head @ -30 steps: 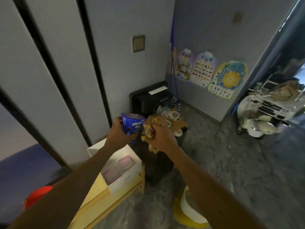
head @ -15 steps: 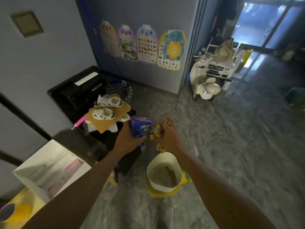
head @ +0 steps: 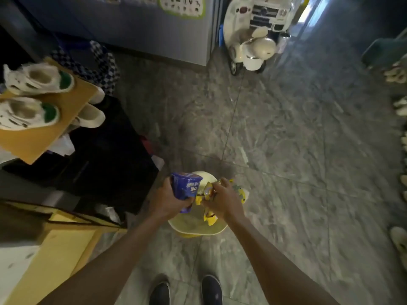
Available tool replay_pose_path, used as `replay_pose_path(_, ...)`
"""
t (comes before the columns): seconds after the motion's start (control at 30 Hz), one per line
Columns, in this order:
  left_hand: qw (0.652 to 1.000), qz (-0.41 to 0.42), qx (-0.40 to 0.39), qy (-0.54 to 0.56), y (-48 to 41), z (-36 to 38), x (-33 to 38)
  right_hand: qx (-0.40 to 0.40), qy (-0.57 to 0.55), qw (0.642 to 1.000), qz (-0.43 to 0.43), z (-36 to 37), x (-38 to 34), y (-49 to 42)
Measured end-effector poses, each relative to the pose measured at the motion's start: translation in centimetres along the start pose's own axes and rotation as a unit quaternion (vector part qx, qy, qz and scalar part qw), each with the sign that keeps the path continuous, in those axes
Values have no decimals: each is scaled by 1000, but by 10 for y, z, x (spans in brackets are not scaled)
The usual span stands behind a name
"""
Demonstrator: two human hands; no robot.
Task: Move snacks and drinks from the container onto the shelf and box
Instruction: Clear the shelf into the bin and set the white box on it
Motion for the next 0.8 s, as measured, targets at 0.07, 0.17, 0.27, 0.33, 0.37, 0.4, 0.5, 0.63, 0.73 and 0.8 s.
replay_pose_path(0.07, 999, -14, -23, -17, -15, 30, -36, -10, -3, 1000, 0, 40, 22, -13)
replay_pose_path(0.17, 997, -35, -53, -32, -38, 66, -83, -6, -7, 1000, -11, 89, 51, -31)
replay_pose_path(0.27, 996, -36, -64, -60, -64, 98, -126, -4, 10, 1000, -13, 121, 69, -43)
replay_pose_path(0.33, 994, -32, -68, -77, -67, 106, -128, -19, 22, 1000, -2, 133, 74, -45)
replay_pose_path(0.37, 994, -31, -65, -85, -66, 106, -125, -29, 23, 999, 3, 136, 75, -45)
replay_pose_path(0.4, 994, -30, -60, -92, -65, 106, -123, -37, 24, 999, 5, 137, 75, -44)
replay_pose_path(0.5, 993, -29, -41, -103, -57, 99, -114, -33, 28, 999, -2, 126, 70, -40)
replay_pose_path(0.63, 990, -29, -35, -132, -35, 72, -75, -21, 44, 999, -20, 89, 49, -33)
replay_pose_path(0.73, 988, 2, -25, -156, -18, 39, -34, -29, 62, 997, -16, 48, 28, -26)
replay_pose_path(0.8, 981, 50, -14, -186, -7, 12, -4, -18, 81, 996, -25, 15, 11, -19)
Point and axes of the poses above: each hand's wrist, its own y-axis away from the middle knuckle, its own z-axis out of the palm, x = y × z, the point moved 7 cm from there along -y, towards the middle knuckle, and after that the axes turned 3 degrees about z, right-handed, at the moved point
